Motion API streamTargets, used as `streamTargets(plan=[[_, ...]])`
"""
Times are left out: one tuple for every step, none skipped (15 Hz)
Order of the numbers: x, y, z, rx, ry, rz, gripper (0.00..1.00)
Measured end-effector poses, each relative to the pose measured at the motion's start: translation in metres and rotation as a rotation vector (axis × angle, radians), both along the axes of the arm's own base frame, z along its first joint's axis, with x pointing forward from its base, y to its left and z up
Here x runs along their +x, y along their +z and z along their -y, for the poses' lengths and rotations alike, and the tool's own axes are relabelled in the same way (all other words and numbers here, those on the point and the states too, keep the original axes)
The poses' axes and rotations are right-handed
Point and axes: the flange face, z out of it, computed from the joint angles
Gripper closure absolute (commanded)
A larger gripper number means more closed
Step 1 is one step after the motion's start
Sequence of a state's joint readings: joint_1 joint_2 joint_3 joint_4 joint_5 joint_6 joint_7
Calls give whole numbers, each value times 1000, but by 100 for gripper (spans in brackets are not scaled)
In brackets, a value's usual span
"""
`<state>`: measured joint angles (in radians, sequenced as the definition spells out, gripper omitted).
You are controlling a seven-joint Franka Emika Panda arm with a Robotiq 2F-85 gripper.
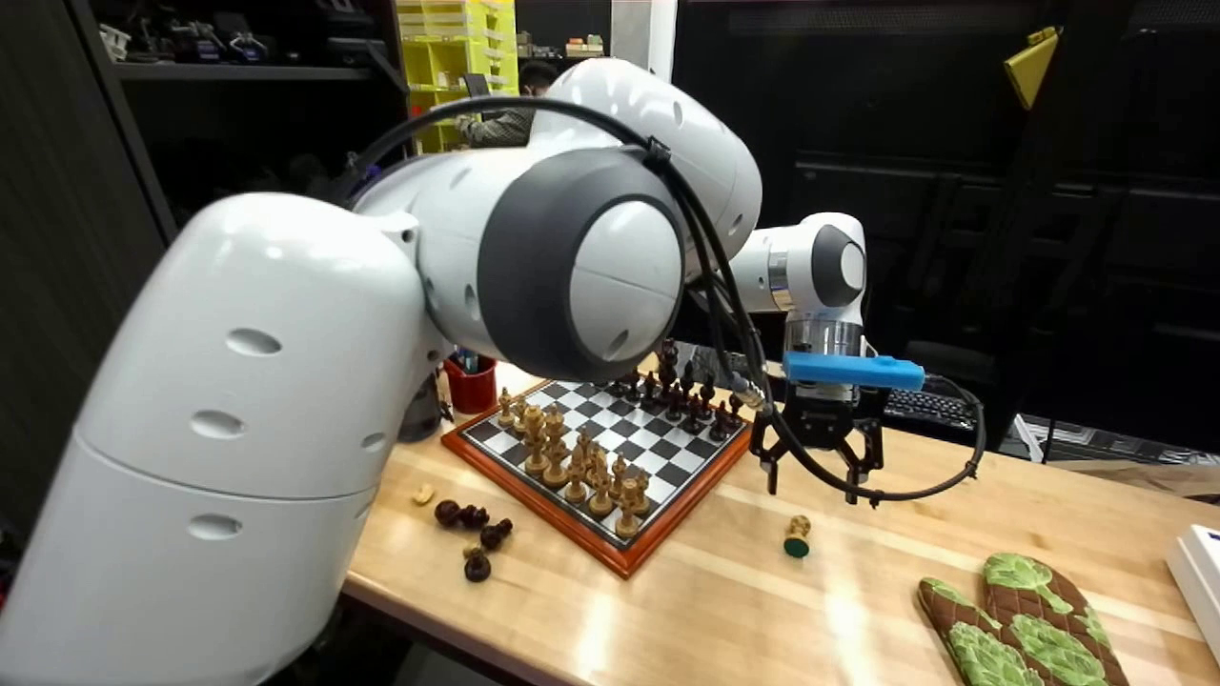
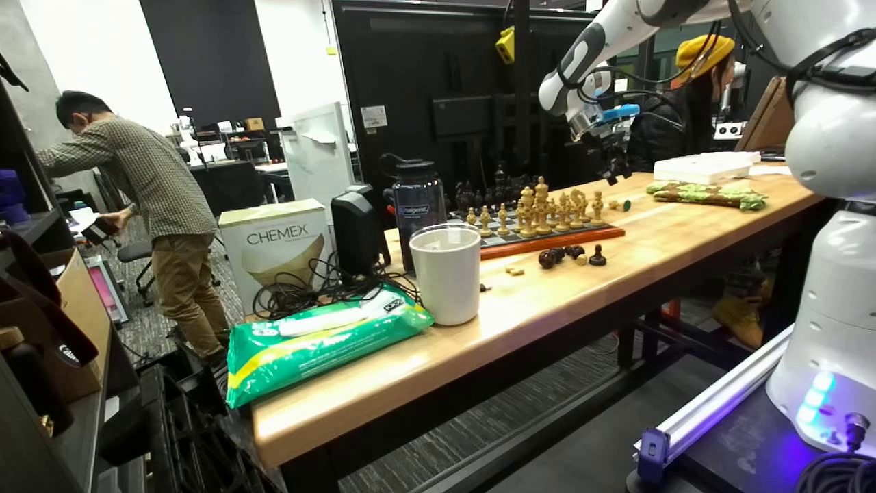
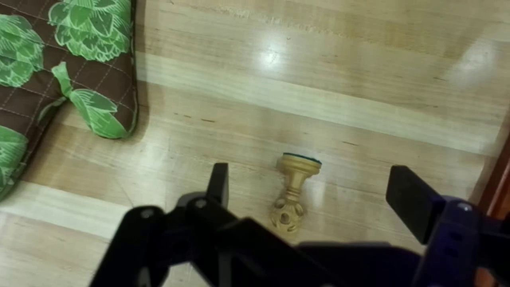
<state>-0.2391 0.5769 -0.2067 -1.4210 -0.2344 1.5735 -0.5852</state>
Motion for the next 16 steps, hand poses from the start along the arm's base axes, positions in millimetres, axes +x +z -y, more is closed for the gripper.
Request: streamTargets(plan=[[3, -2, 0, -2, 1, -13, 0], [6, -5, 0, -6, 3, -25, 0], [9, -9, 0, -9, 5, -35, 0], [12, -12, 0, -11, 7, -44, 0], [15, -16, 1, -11, 7, -50, 0], [19, -21, 1, -11, 7, -54, 0], [21, -25, 3, -12, 7, -58, 0], [23, -29, 4, -12, 5, -62, 0], [26, -33, 6, -12, 3, -66, 0], [27, -37, 8, -11, 1, -71, 0], [29, -40, 10, -11, -2, -75, 0], [30, -44, 11, -10, -5, -81, 0], [31, -47, 13, -10, -8, -88, 0], [32, -50, 14, -9, -11, -95, 0], [32, -52, 15, -8, -14, -101, 0], [33, -54, 16, -8, -16, -107, 4]])
